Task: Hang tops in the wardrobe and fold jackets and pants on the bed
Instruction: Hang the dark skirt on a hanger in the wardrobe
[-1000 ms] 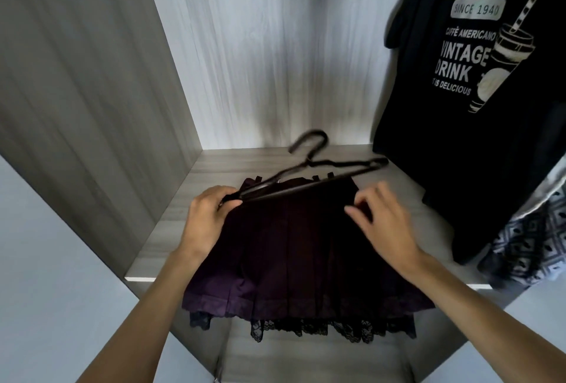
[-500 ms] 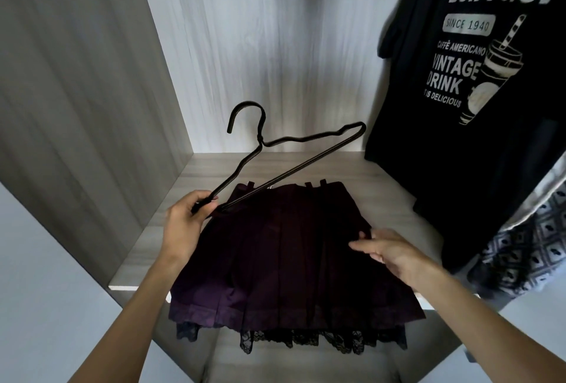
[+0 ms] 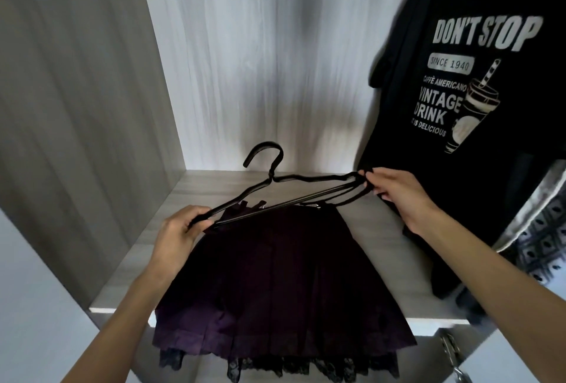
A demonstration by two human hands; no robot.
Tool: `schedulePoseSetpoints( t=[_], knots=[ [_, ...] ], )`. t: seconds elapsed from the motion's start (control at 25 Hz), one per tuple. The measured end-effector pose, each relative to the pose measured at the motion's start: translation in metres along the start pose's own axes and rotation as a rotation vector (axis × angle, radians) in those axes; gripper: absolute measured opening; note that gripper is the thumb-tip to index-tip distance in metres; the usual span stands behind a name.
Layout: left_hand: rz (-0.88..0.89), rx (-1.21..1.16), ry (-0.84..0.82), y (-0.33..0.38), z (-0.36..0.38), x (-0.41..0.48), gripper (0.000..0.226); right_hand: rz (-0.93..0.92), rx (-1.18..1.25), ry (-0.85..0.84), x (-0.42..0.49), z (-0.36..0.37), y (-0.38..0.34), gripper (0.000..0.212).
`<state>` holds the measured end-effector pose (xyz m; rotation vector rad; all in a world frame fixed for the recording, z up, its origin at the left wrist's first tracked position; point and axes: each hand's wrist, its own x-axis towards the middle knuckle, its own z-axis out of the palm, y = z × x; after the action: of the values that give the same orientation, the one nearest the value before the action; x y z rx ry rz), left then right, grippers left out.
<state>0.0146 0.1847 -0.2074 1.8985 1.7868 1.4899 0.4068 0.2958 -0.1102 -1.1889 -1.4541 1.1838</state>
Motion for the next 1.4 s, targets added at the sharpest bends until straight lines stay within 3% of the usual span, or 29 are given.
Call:
schedulePoseSetpoints(
  t=[0.16,0.28,0.6,0.76,0.88,0.96,1.04,1.12,1.24,1.4],
  knots=[
    [0.017,-0.018,-0.03,0.003,-0.006,0.004,0.022,-0.127,-0.137,-0.007,0.004,0.014,-0.004,0.014],
    [0.002,-0.012,0.001,-0.002,-0.013,0.005,0.027,-0.02,0.044,0.19,0.015,0.006,0.0,0.018],
    [-0.001,0.04,0.017,-0.008,-0.017,0.005,0.02,0.074,0.19,0.241,0.024,0.005,0.002,0.018],
    [0.007,0.025,-0.001,0.004,-0.014,0.008,0.033,-0.084,-0.188,-0.026,0.016,0.014,0.0,0.02],
    [0.001,-0.002,0.019,0.013,-0.013,0.014,0.046,-0.359,-0.69,0.17,0.017,0.015,0.006,0.023],
    [0.001,0.007,0.031,0.017,-0.016,0.019,0.052,-0.543,-0.881,0.197,0.021,0.01,0.007,0.039],
    [-0.011,0.001,0.036,0.021,-0.019,0.026,0.049,-0.612,-0.959,0.028,0.026,0.006,0.003,0.053],
    [0.017,0.03,0.043,0.028,-0.024,0.039,0.039,-0.625,-0.945,-0.086,0.035,0.009,-0.005,0.046],
    [0.115,0.156,0.099,0.042,-0.039,0.071,0.011,-0.641,-0.892,-0.04,0.049,0.014,-0.027,0.021],
    [0.369,0.423,0.261,0.072,-0.069,0.126,0.013,-0.7,-0.94,0.049,0.055,0.014,-0.069,0.013]
  ],
)
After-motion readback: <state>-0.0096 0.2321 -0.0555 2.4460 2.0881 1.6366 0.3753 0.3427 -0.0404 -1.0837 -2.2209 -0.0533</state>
